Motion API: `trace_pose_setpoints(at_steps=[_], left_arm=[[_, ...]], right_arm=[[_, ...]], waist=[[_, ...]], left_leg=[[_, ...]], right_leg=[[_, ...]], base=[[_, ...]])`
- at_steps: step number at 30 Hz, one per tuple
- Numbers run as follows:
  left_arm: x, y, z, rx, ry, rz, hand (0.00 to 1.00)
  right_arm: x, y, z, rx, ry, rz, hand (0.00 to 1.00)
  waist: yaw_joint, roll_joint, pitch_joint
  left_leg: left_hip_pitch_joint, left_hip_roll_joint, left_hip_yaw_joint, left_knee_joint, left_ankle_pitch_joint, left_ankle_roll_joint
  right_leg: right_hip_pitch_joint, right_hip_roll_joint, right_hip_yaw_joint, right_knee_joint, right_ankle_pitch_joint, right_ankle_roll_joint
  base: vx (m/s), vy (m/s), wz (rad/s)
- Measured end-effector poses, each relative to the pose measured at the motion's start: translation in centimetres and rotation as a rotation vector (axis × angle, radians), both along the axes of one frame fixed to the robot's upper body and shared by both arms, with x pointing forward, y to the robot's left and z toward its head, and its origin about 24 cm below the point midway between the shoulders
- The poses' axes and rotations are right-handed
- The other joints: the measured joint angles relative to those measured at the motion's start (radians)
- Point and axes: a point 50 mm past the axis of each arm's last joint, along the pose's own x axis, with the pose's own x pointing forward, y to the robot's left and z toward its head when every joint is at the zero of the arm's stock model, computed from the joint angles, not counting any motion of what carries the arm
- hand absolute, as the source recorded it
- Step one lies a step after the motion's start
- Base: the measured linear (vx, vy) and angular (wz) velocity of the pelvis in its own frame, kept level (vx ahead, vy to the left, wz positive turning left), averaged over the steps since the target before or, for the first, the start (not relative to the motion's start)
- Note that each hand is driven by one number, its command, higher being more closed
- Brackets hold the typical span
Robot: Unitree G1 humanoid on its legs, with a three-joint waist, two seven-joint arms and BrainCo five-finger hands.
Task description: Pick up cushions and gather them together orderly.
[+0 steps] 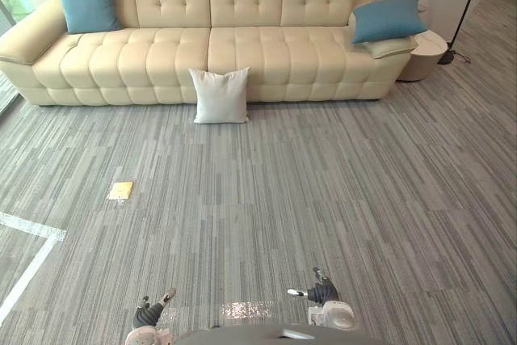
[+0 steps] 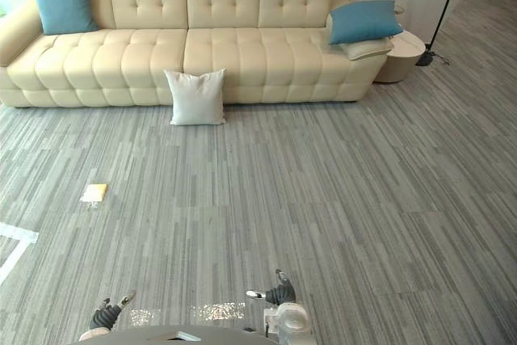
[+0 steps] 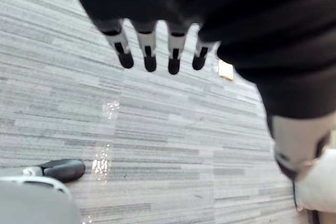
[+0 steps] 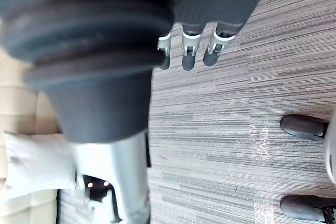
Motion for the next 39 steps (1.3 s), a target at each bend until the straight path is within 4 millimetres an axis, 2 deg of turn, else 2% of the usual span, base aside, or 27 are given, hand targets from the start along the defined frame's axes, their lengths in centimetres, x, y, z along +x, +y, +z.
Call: trace_pose_setpoints(at_steps=[6, 7, 12, 27, 39], left_arm=[[0.0, 0.0, -0.1, -0.023, -0.001, 0.016, 0.00], [-0.2, 0.0, -0.1, -0.025, 0.001, 0.019, 0.00], [-0.7, 0.1, -0.4, -0.032, 0.025, 0.019, 0.00], [-1.3, 0.2, -0.7, -0.055, 0.064, -0.019, 0.00], [-0.8, 0.2, -0.7, -0.034, 0.073, -0.101, 0.00]], right_arm=[[-1.0, -1.2, -0.7, 0.002, 0.064, -0.091, 0.00], [-1.6, -1.4, -1.0, 0.015, 0.086, -0.131, 0.00], [-1.9, -1.7, -1.2, 0.013, 0.109, -0.182, 0.00], [-1.8, -2.2, -1.4, 0.027, 0.128, -0.238, 0.00], [-1.6, -2.2, -1.5, 0.027, 0.138, -0.230, 0.00]], waist=[[-0.001, 0.003, 0.020], [-0.003, 0.002, 0.026], [-0.002, 0.002, 0.028], [-0.003, 0.007, 0.048], [-0.005, 0.006, 0.061]], left_leg=[[-0.001, -0.004, -0.016, -0.004, 0.012, 0.007], [0.001, -0.005, -0.021, -0.004, 0.014, 0.007], [0.002, -0.005, -0.023, -0.010, 0.017, 0.007], [0.003, -0.007, -0.028, -0.011, 0.017, 0.007], [0.001, -0.006, -0.026, -0.011, 0.018, 0.006]], right_leg=[[0.000, -0.004, -0.014, 0.006, 0.005, 0.002], [0.003, -0.005, -0.015, 0.006, 0.006, 0.002], [0.005, -0.004, -0.016, 0.003, 0.008, 0.000], [0.012, -0.005, -0.034, -0.001, 0.009, 0.001], [0.010, -0.005, -0.033, -0.001, 0.009, 0.001]], base=[[-0.08, -0.011, 0.07], [-0.07, -0.008, 0.07], [-0.05, -0.014, 0.02], [-0.02, -0.007, 0.01], [-0.01, -0.005, 0.00]])
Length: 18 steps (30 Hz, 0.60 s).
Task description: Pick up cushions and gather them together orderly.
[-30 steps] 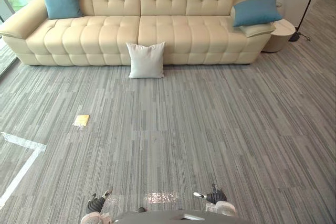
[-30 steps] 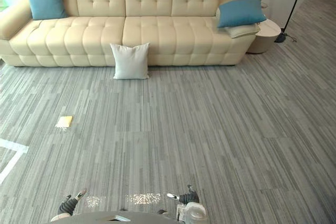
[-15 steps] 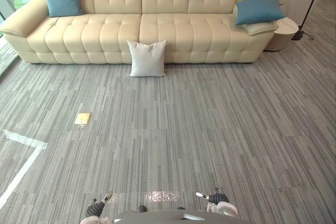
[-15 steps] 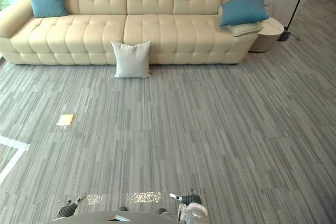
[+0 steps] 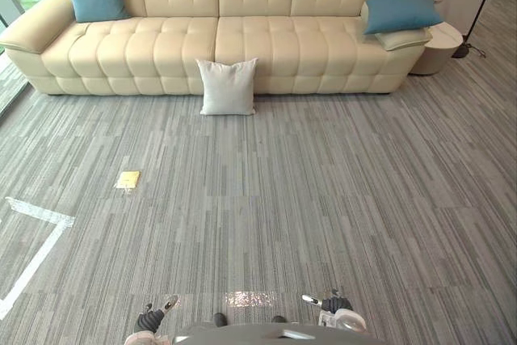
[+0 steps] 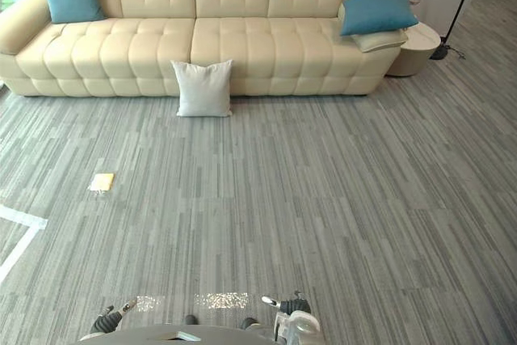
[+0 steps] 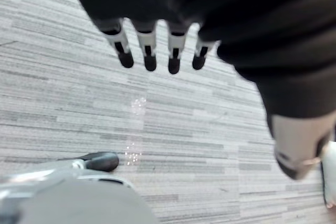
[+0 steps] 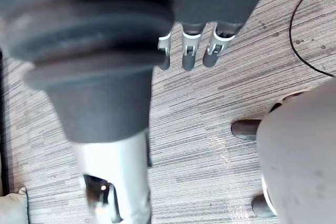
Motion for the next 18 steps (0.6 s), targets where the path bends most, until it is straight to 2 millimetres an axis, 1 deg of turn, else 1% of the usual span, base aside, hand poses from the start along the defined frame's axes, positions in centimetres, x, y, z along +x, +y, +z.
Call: trace_pose_setpoints(at_steps=[10, 13, 14, 15, 16, 17, 18], left_arm=[[0.3, 0.1, 0.0, 0.002, -0.005, -0.003, 0.00], [0.6, 0.1, 0.1, 0.003, -0.008, -0.005, 0.00], [0.7, 0.1, 0.1, 0.003, -0.009, -0.005, 0.00], [0.9, 0.1, 0.1, 0.006, -0.012, -0.007, 0.00], [1.1, 0.2, 0.2, 0.008, -0.019, -0.008, 0.00], [1.2, 0.2, 0.2, 0.008, -0.021, -0.009, 0.00], [1.4, 0.2, 0.3, 0.009, -0.025, -0.011, 0.00]], right_arm=[[0.1, 0.0, 0.1, -0.002, -0.005, 0.002, 0.00], [0.3, -0.1, 0.1, -0.003, -0.010, 0.001, 0.00], [0.4, -0.1, 0.2, -0.005, -0.015, 0.001, 0.00], [0.4, 0.0, 0.2, -0.004, -0.018, 0.001, 0.00], [0.7, -0.1, 0.4, -0.008, -0.031, 0.000, 0.00], [0.7, -0.1, 0.4, -0.009, -0.036, -0.001, 0.00], [0.7, -0.1, 0.4, -0.008, -0.040, -0.004, 0.00]], waist=[[0.001, 0.001, 0.007], [0.002, 0.001, 0.021], [0.002, 0.000, 0.024], [0.002, -0.002, 0.029], [0.006, -0.004, 0.037], [0.010, -0.003, 0.039], [0.011, -0.003, 0.044]], left_leg=[[-0.027, 0.005, 0.004, 0.000, -0.002, -0.002], [-0.039, 0.008, 0.004, 0.006, -0.009, -0.014], [-0.048, 0.010, 0.004, 0.008, -0.015, -0.020], [-0.066, 0.014, 0.004, 0.042, -0.034, -0.023], [-0.104, 0.025, 0.005, 0.130, -0.084, -0.028], [-0.119, 0.034, 0.005, 0.177, -0.108, -0.030], [-0.141, 0.046, 0.014, 0.246, -0.136, -0.039]], right_leg=[[-0.028, 0.002, 0.009, -0.003, -0.001, -0.002], [-0.032, 0.004, -0.001, 0.001, -0.007, -0.003], [-0.036, 0.005, -0.004, 0.007, -0.019, -0.005], [-0.045, 0.003, -0.006, 0.026, -0.033, -0.005], [-0.057, 0.001, -0.005, 0.064, -0.058, -0.008], [-0.063, 0.001, -0.005, 0.084, -0.074, -0.011], [-0.066, 0.001, -0.006, 0.117, -0.095, -0.012]], base=[[0.00, 0.000, 0.00], [0.01, -0.025, 0.05], [-0.01, -0.028, 0.08], [0.02, -0.032, 0.08], [0.07, -0.032, 0.05], [0.12, -0.040, 0.01], [0.14, -0.043, 0.02]])
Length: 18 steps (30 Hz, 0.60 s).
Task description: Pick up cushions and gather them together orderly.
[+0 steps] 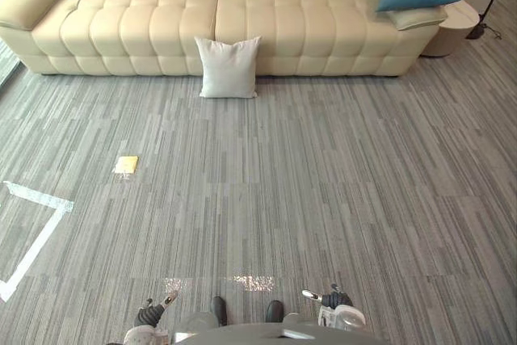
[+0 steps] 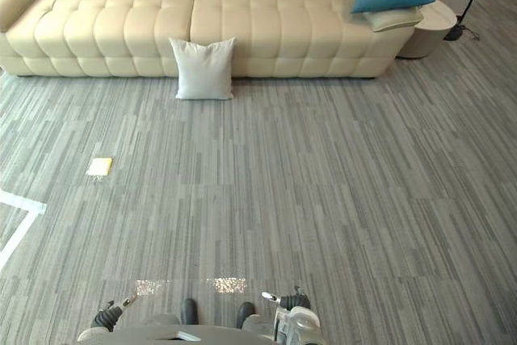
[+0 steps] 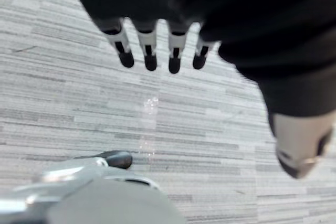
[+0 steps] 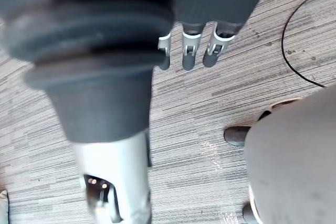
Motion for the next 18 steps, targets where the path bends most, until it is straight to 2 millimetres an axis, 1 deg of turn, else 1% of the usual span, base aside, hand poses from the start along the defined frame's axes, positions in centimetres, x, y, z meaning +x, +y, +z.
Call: trace_pose_setpoints(at_steps=[1, 2, 3, 4, 5, 6, 7, 8, 9, 10, 12, 13, 14, 15, 16, 17, 18], left_arm=[[0.1, 0.1, 0.1, 0.002, -0.005, -0.001, 0.00], [0.2, 0.2, 0.1, 0.004, -0.009, -0.001, 0.00], [0.6, 0.2, 0.3, 0.008, -0.027, -0.001, 0.00], [0.8, 0.2, 0.4, 0.006, -0.037, 0.008, 0.00], [1.1, 0.3, 0.5, 0.004, -0.055, 0.034, 0.00], [1.1, 0.0, 0.5, -0.007, -0.060, 0.048, 0.00], [1.1, 0.0, 0.5, -0.010, -0.060, 0.052, 0.00], [1.1, 0.0, 0.4, -0.011, -0.059, 0.053, 0.00], [1.1, -0.1, 0.5, -0.014, -0.062, 0.059, 0.00], [1.1, -0.1, 0.4, -0.015, -0.062, 0.064, 0.00], [0.9, -0.3, 0.4, -0.030, -0.066, 0.094, 0.00], [0.8, -0.2, 0.4, -0.030, -0.067, 0.108, 0.00], [0.6, 0.0, 0.4, -0.026, -0.062, 0.117, 0.00], [1.4, 0.4, 0.7, -0.015, -0.088, 0.119, 0.00], [1.9, 0.7, 0.8, -0.011, -0.101, 0.131, 0.00], [1.8, 0.9, 0.8, -0.011, -0.102, 0.140, 0.00], [1.7, 1.0, 0.8, -0.014, -0.102, 0.155, 0.00]], right_arm=[[0.1, 0.1, 0.0, 0.001, -0.004, 0.000, 0.00], [0.1, 0.1, 0.1, 0.002, -0.006, 0.000, 0.00], [0.0, 0.0, 0.2, -0.003, -0.017, -0.003, 0.00], [0.0, 0.0, 0.3, -0.006, -0.023, -0.005, 0.00], [0.2, -0.1, 0.5, -0.010, -0.038, -0.002, 0.00], [0.4, -0.4, 0.6, -0.019, -0.042, -0.003, 0.00], [0.3, -0.5, 0.6, -0.021, -0.038, -0.004, 0.00], [0.3, -0.5, 0.6, -0.022, -0.035, -0.005, 0.00], [0.2, -0.5, 0.5, -0.022, -0.029, -0.006, 0.00], [0.1, -0.5, 0.5, -0.021, -0.026, -0.006, 0.00], [0.1, -0.4, 0.5, -0.026, -0.023, -0.004, 0.00], [0.1, -0.2, 0.4, -0.025, -0.021, -0.002, 0.00], [0.2, -0.3, 0.5, -0.027, -0.021, -0.001, 0.00], [0.8, 0.6, 0.5, -0.009, -0.029, 0.024, 0.00], [1.4, 1.3, 0.6, 0.007, -0.046, 0.028, 0.00], [1.4, 1.6, 0.5, 0.015, -0.044, 0.030, 0.00], [1.1, 1.9, 0.3, 0.025, -0.027, 0.034, 0.00]], waist=[[0.003, -0.003, 0.004], [0.005, -0.006, 0.007], [0.012, -0.009, 0.015], [0.016, -0.008, 0.020], [0.025, -0.006, 0.029], [0.025, 0.009, 0.037], [0.027, 0.012, 0.039], [0.033, 0.010, 0.040], [0.043, 0.007, 0.042], [0.047, 0.007, 0.042], [0.054, 0.008, 0.042], [0.068, 0.001, 0.041], [0.077, -0.004, 0.033], [0.078, -0.032, 0.041], [0.078, -0.041, 0.043], [0.078, -0.048, 0.044], [0.071, -0.058, 0.040]], left_leg=[[-0.020, 0.013, 0.021, 0.081, -0.019, -0.013], [-0.035, 0.017, 0.027, 0.118, -0.023, -0.019], [-0.086, 0.031, 0.047, 0.244, -0.030, -0.032], [-0.135, 0.044, 0.055, 0.341, -0.033, -0.035], [-0.203, 0.078, 0.077, 0.475, -0.081, -0.029], [-0.248, 0.102, 0.081, 0.507, -0.121, -0.026], [-0.266, 0.109, 0.081, 0.499, -0.126, -0.022], [-0.302, 0.110, 0.081, 0.464, -0.125, -0.021], [-0.333, 0.104, 0.081, 0.394, -0.103, -0.029], [-0.347, 0.102, 0.081, 0.346, -0.081, -0.032], [-0.386, 0.099, 0.073, 0.151, 0.020, -0.039], [-0.389, 0.102, 0.085, 0.103, 0.150, -0.039], [-0.382, 0.093, 0.100, 0.111, 0.198, -0.014], [-0.420, 0.088, 0.121, 0.192, 0.127, 0.012], [-0.452, 0.093, 0.121, 0.280, 0.072, 0.042], [-0.452, 0.093, 0.129, 0.320, 0.049, 0.056], [-0.451, 0.089, 0.129, 0.388, 0.012, 0.076]], right_leg=[[-0.001, -0.005, 0.000, 0.030, -0.024, -0.002], [-0.001, -0.009, 0.000, 0.041, -0.033, -0.004], [0.000, -0.019, 0.001, 0.067, -0.057, -0.008], [0.004, -0.026, 0.000, 0.076, -0.069, -0.013], [0.009, -0.030, 0.000, 0.095, -0.099, -0.024], [0.034, -0.034, 0.000, 0.102, -0.122, -0.021], [0.044, -0.038, 0.000, 0.103, -0.132, -0.015], [0.059, -0.057, 0.001, 0.106, -0.148, -0.004], [0.070, -0.081, 0.007, 0.106, -0.164, 0.014], [0.073, -0.091, 0.015, 0.106, -0.172, 0.026], [0.097, -0.121, 0.040, 0.091, -0.199, 0.068], [0.113, -0.141, 0.067, 0.074, -0.215, 0.089], [0.114, -0.155, 0.082, 0.062, -0.221, 0.084], [0.115, -0.164, 0.122, 0.045, -0.196, 0.039], [0.108, -0.165, 0.143, 0.039, -0.140, 0.030], [0.120, -0.173, 0.159, 0.036, -0.117, 0.038], [0.145, -0.195, 0.169, 0.038, -0.078, 0.039]], base=[[0.10, -0.028, 0.04], [0.09, -0.028, 0.04], [0.09, -0.020, 0.04], [0.14, 0.005, 0.02], [0.17, 0.054, 0.07], [0.20, 0.114, 0.06], [0.20, 0.121, 0.08], [0.28, 0.213, -0.06], [0.27, 0.212, -0.14], [0.37, 0.304, -0.27], [0.36, 0.312, -0.41], [0.37, 0.326, -0.56], [0.59, 0.386, -0.65], [0.51, 0.267, -0.43], [0.61, 0.320, -0.31], [0.51, 0.304, -0.07], [0.58, 0.355, -0.15]])
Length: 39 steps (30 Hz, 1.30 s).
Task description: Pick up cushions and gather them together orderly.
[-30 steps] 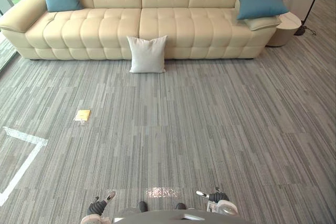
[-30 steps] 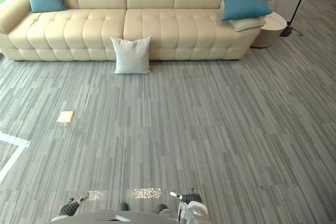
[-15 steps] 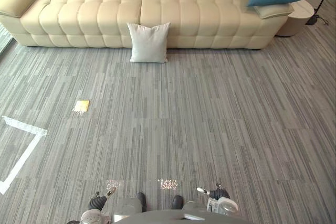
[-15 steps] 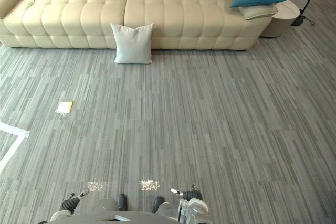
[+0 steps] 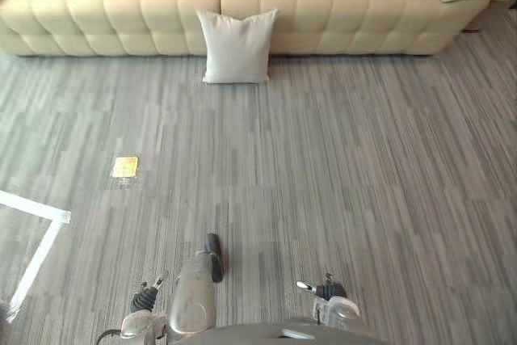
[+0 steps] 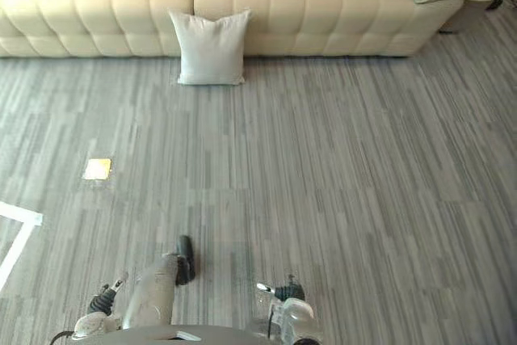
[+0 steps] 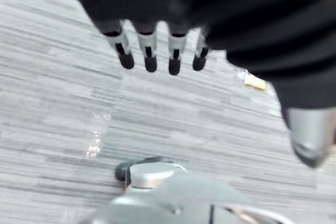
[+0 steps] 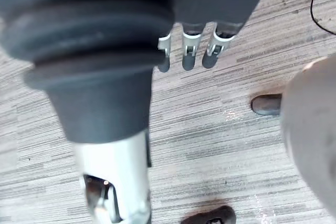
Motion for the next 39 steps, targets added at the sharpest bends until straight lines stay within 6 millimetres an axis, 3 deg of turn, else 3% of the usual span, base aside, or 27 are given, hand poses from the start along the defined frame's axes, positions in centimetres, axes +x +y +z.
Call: trace_pose_setpoints(at_steps=[1, 3, 5, 6, 8, 10, 13, 15, 17, 18, 19, 20, 21, 22, 23, 24, 25, 26, 27, 28, 29, 30, 31, 34, 35, 37, 39], left_arm=[[-0.5, 0.0, -0.1, -0.003, 0.009, 0.009, 0.00], [-1.1, 0.1, -0.2, -0.008, 0.021, 0.026, 0.00], [-1.1, 0.6, -0.1, 0.006, 0.029, 0.006, 0.00], [-1.1, 0.7, -0.1, 0.011, 0.031, -0.006, 0.00], [-1.1, 0.7, -0.1, 0.010, 0.033, -0.007, 0.00], [-1.4, 0.2, -0.3, -0.002, 0.037, -0.001, 0.00], [-1.5, 0.3, -0.3, -0.002, 0.039, 0.001, 0.00], [-1.3, 0.2, -0.2, -0.005, 0.034, 0.003, 0.00], [-1.0, -0.1, -0.3, -0.010, 0.029, 0.004, 0.00], [-0.9, -0.1, -0.2, -0.011, 0.025, 0.002, 0.00], [-0.6, -0.8, -0.4, -0.029, 0.029, -0.003, 0.00], [-0.2, -1.3, -0.5, -0.040, 0.025, -0.010, 0.00], [0.6, -2.0, -0.4, -0.051, -0.002, -0.029, 0.00], [0.7, -2.7, -0.5, -0.069, -0.008, -0.023, 0.00], [0.7, -2.8, -0.5, -0.070, -0.008, -0.025, 0.00], [0.4, -3.2, -0.6, -0.076, 0.003, -0.036, 0.00], [0.4, -3.7, -0.6, -0.086, 0.002, -0.041, 0.00], [0.5, -3.9, -0.6, -0.092, -0.001, -0.040, 0.00], [0.9, -4.6, -0.6, -0.109, -0.012, -0.037, 0.00], [1.5, -4.7, -0.3, -0.115, -0.040, -0.028, 0.00], [1.5, -4.6, -0.3, -0.113, -0.044, -0.026, 0.00], [1.4, -4.5, -0.2, -0.113, -0.047, -0.014, 0.00], [1.7, -4.2, -0.1, -0.107, -0.058, -0.008, 0.00], [2.2, -4.0, 0.3, -0.106, -0.090, -0.008, 0.00], [2.4, -4.0, 0.4, -0.106, -0.100, -0.009, 0.00], [2.7, -3.9, 0.6, -0.101, -0.115, -0.011, 0.00], [3.1, -3.9, 0.7, -0.099, -0.127, -0.016, 0.00]], right_arm=[[-0.5, 0.0, -0.3, 0.002, 0.021, 0.000, 0.00], [-0.8, -0.4, -0.4, -0.011, 0.038, 0.006, 0.00], [-1.3, -0.5, -0.6, -0.011, 0.057, 0.006, 0.00], [-1.4, -0.6, -0.6, -0.008, 0.056, 0.004, 0.00], [-1.0, -0.8, -0.5, -0.013, 0.043, 0.015, 0.00], [-0.5, -1.2, 0.0, -0.031, 0.006, 0.016, 0.00], [0.0, -1.6, 0.7, -0.051, -0.045, 0.013, 0.00], [0.7, -1.7, 1.2, -0.055, -0.083, 0.013, 0.00], [1.2, -1.7, 1.4, -0.056, -0.107, 0.015, 0.00], [1.2, -1.7, 1.5, -0.054, -0.109, 0.014, 0.00], [1.6, -1.9, 1.7, -0.057, -0.124, 0.010, 0.00], [2.1, -2.2, 1.9, -0.071, -0.134, 0.018, 0.00], [2.5, -2.5, 2.1, -0.078, -0.143, 0.014, 0.00], [2.6, -2.9, 2.4, -0.085, -0.160, -0.005, 0.00], [2.6, -3.0, 2.4, -0.086, -0.161, -0.006, 0.00], [2.0, -3.2, 2.3, -0.090, -0.148, 0.000, 0.00], [1.3, -3.0, 2.0, -0.074, -0.133, -0.003, 0.00], [1.3, -3.1, 2.0, -0.080, -0.132, 0.003, 0.00], [1.2, -3.1, 1.9, -0.085, -0.126, 0.013, 0.00], [1.2, -3.1, 1.9, -0.090, -0.123, 0.019, 0.00], [1.2, -3.1, 1.9, -0.090, -0.118, 0.019, 0.00], [1.1, -3.1, 1.9, -0.089, -0.111, 0.018, 0.00], [0.9, -2.9, 1.7, -0.082, -0.098, 0.017, 0.00], [0.2, -2.7, 1.3, -0.074, -0.076, 0.010, 0.00], [0.1, -2.7, 1.3, -0.075, -0.071, 0.008, 0.00], [-0.1, -2.6, 1.2, -0.070, -0.063, 0.004, 0.00], [-0.5, -2.6, 1.0, -0.066, -0.045, -0.002, 0.00]], waist=[[0.008, -0.012, -0.013], [0.008, -0.015, -0.034], [-0.009, -0.034, -0.046], [-0.023, -0.035, -0.046], [-0.030, -0.030, -0.041], [-0.029, 0.002, -0.026], [-0.042, 0.010, -0.027], [-0.049, 0.014, -0.024], [-0.051, 0.022, -0.019], [-0.052, 0.022, -0.019], [-0.063, 0.035, -0.018], [-0.059, 0.065, -0.004], [-0.050, 0.082, 0.008], [-0.063, 0.090, 0.012], [-0.069, 0.090, 0.012], [-0.078, 0.094, -0.013], [-0.074, 0.119, -0.040], [-0.076, 0.125, -0.042], [-0.084, 0.135, -0.047], [-0.079, 0.142, -0.045], [-0.075, 0.146, -0.043], [-0.066, 0.156, -0.038], [-0.063, 0.154, -0.033], [-0.045, 0.127, -0.028], [-0.042, 0.128, -0.029], [-0.032, 0.121, -0.025], [-0.021, 0.114, -0.021]], left_leg=[[0.003, -0.010, -0.004, 0.061, -0.045, 0.013], [0.043, -0.029, -0.004, 0.052, -0.139, -0.006], [0.086, -0.073, 0.004, 0.026, -0.175, 0.006], [0.132, -0.091, 0.005, 0.009, -0.191, 0.020], [0.231, -0.104, -0.005, -0.038, -0.208, 0.027], [0.400, -0.095, -0.014, -0.137, -0.231, 0.017], [0.515, -0.064, -0.025, -0.201, -0.250, -0.018], [0.572, -0.039, -0.032, -0.228, -0.270, -0.055], [0.687, -0.014, -0.038, -0.318, -0.285, -0.075], [0.709, -0.015, -0.047, -0.341, -0.286, -0.076], [0.752, 0.000, -0.090, -0.369, -0.285, -0.079], [0.760, 0.010, -0.114, -0.379, -0.269, -0.076], [0.766, -0.019, -0.179, -0.406, -0.230, -0.079], [0.788, -0.039, -0.205, -0.423, -0.167, -0.087], [0.802, -0.036, -0.216, -0.419, -0.143, -0.092], [0.804, -0.018, -0.255, -0.387, -0.124, -0.096], [0.790, 0.005, -0.280, -0.324, -0.128, -0.100], [0.766, 0.023, -0.284, -0.271, -0.128, -0.102], [0.663, 0.056, -0.309, -0.061, -0.093, -0.150], [0.578, 0.088, -0.312, 0.121, -0.002, -0.197], [0.548, 0.106, -0.311, 0.192, 0.039, -0.218], [0.463, 0.156, -0.276, 0.394, 0.073, -0.221], [0.401, 0.196, -0.210, 0.516, 0.022, -0.201], [0.320, 0.203, -0.098, 0.523, -0.066, -0.159], [0.251, 0.205, -0.043, 0.460, -0.112, -0.126], [0.195, 0.199, 0.028, 0.302, -0.146, -0.109], [0.174, 0.163, 0.071, 0.058, -0.116, -0.102]], right_leg=[[-0.005, -0.020, 0.006, 0.048, 0.017, 0.028], [-0.041, -0.047, 0.023, 0.157, 0.015, 0.044], [-0.140, -0.096, 0.057, 0.393, 0.034, 0.089], [-0.224, -0.111, 0.090, 0.612, 0.100, 0.107], [-0.336, -0.111, 0.067, 0.906, 0.094, 0.095], [-0.438, -0.078, -0.027, 1.083, -0.001, 0.012], [-0.569, -0.034, -0.124, 1.026, -0.093, -0.009], [-0.674, -0.007, -0.160, 0.871, -0.104, -0.011], [-0.717, 0.051, -0.177, 0.493, -0.007, -0.016], [-0.715, 0.062, -0.168, 0.409, 0.054, -0.022], [-0.676, 0.087, -0.169, 0.370, 0.218, -0.091], [-0.664, 0.093, -0.181, 0.390, 0.207, -0.096], [-0.667, 0.079, -0.175, 0.451, 0.160, -0.113], [-0.670, 0.044, -0.170, 0.557, 0.098, -0.124], [-0.671, 0.030, -0.170, 0.604, 0.079, -0.124], [-0.664, 0.039, -0.168, 0.604, 0.010, -0.107], [-0.616, 0.060, -0.188, 0.565, -0.032, -0.081], [-0.599, 0.065, -0.202, 0.553, -0.041, -0.085], [-0.555, 0.084, -0.237, 0.525, -0.058, -0.092], [-0.512, 0.110, -0.254, 0.495, -0.066, -0.102], [-0.491, 0.121, -0.255, 0.479, -0.068, -0.108], [-0.427, 0.165, -0.250, 0.432, -0.077, -0.122], [-0.347, 0.190, -0.239, 0.373, -0.078, -0.123], [-0.218, 0.191, -0.215, 0.253, -0.063, -0.099], [-0.146, 0.181, -0.208, 0.185, -0.051, -0.079], [-0.083, 0.152, -0.202, 0.129, -0.036, -0.054], [-0.022, 0.107, -0.207, 0.095, -0.038, -0.032]], base=[[0.46, 0.263, -0.21], [0.34, 0.192, -0.31], [0.44, 0.239, 0.03], [0.45, 0.150, 0.28], [0.38, 0.052, 0.12], [0.41, -0.006, -0.16], [0.33, -0.087, 0.06], [0.48, -0.227, 0.15], [0.64, -0.298, 0.23], [0.65, -0.261, 0.51], [0.42, -0.155, 0.48], [0.47, -0.172, 0.44], [0.41, -0.190, 0.34], [0.50, -0.231, 0.39], [0.47, -0.248, 0.68], [0.42, -0.225, 0.67], [0.43, -0.232, 0.63], [0.42, -0.207, 0.51], [0.41, -0.211, 0.34], [0.41, -0.190, 0.22], [0.42, -0.132, -0.22], [0.42, -0.067, -0.44], [0.49, -0.044, -0.44], [0.39, 0.012, -0.25], [0.40, 0.091, -0.12], [0.43, 0.191, -0.13], [0.47, 0.298, -0.05]])
